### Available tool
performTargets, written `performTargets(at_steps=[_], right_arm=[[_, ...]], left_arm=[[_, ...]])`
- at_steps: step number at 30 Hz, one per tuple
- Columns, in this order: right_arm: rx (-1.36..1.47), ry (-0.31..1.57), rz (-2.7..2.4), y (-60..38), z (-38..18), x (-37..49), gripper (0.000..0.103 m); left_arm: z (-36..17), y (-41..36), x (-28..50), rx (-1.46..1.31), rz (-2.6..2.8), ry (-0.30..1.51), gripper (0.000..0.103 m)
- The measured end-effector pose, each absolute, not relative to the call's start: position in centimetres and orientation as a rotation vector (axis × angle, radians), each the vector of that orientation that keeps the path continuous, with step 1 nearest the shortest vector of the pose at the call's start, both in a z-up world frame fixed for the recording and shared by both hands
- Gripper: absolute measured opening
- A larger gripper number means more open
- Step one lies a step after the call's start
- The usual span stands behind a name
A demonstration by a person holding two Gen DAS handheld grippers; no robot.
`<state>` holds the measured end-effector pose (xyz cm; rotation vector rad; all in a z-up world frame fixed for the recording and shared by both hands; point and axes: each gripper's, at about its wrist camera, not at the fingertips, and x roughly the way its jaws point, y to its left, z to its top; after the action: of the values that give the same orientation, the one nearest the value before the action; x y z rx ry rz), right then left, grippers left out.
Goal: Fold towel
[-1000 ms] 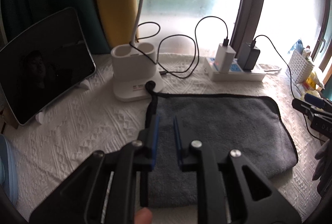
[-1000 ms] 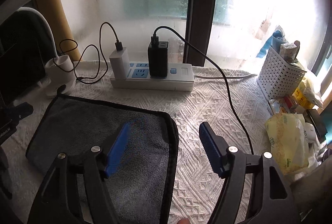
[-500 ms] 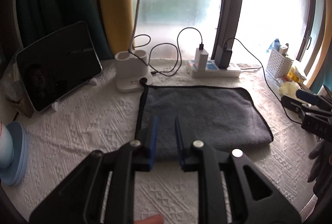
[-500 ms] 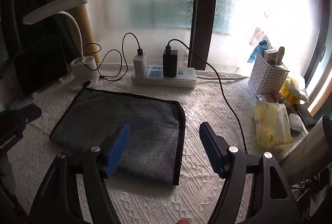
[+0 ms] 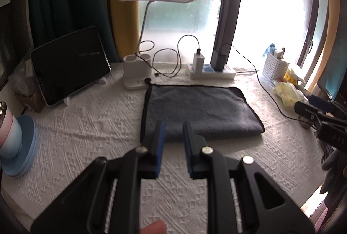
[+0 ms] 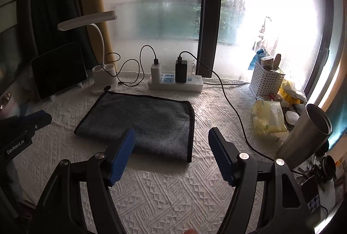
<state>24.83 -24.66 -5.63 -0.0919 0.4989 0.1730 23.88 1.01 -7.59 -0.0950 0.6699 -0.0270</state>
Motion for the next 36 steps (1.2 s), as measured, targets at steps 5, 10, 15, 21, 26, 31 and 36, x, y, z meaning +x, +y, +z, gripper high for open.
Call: performTargets(at_steps=[5,10,15,21,26,31,36], right_arm=[[-0.09,0.477,0.18,-24.7,-5.5,21.8,0.073],[-0.09,0.456,0.182,-24.9,-5.1,18.8,0.073],[-0.083,0.427,0.181,-25.0,-4.5,15.9,0.073],[-0.078,0.402,0.191,-24.7,-4.0,13.1,0.073],[-0.081,0.383,0.193,-24.7,-3.6,11.1,0.073],[-0.077,0.357,0.192,-24.7,-3.0,9.0,0.073],[-0.077,0.332,0.189,-24.6,-2.4,6.9,0.073]], left_arm=[[-7.0,1.1,21.3,-0.114,-0.03,0.655,0.019],[-6.2,0.8,18.4,-0.11,-0.037,0.63,0.019],[-4.9,0.5,15.5,-0.099,-0.043,0.602,0.019],[-3.3,0.3,12.6,-0.088,-0.032,0.566,0.019],[-1.6,0.0,10.4,-0.078,-0.033,0.514,0.019],[-0.2,-0.2,8.2,-0.074,-0.044,0.497,0.02],[0.8,-0.5,6.2,-0.067,-0.054,0.471,0.02]])
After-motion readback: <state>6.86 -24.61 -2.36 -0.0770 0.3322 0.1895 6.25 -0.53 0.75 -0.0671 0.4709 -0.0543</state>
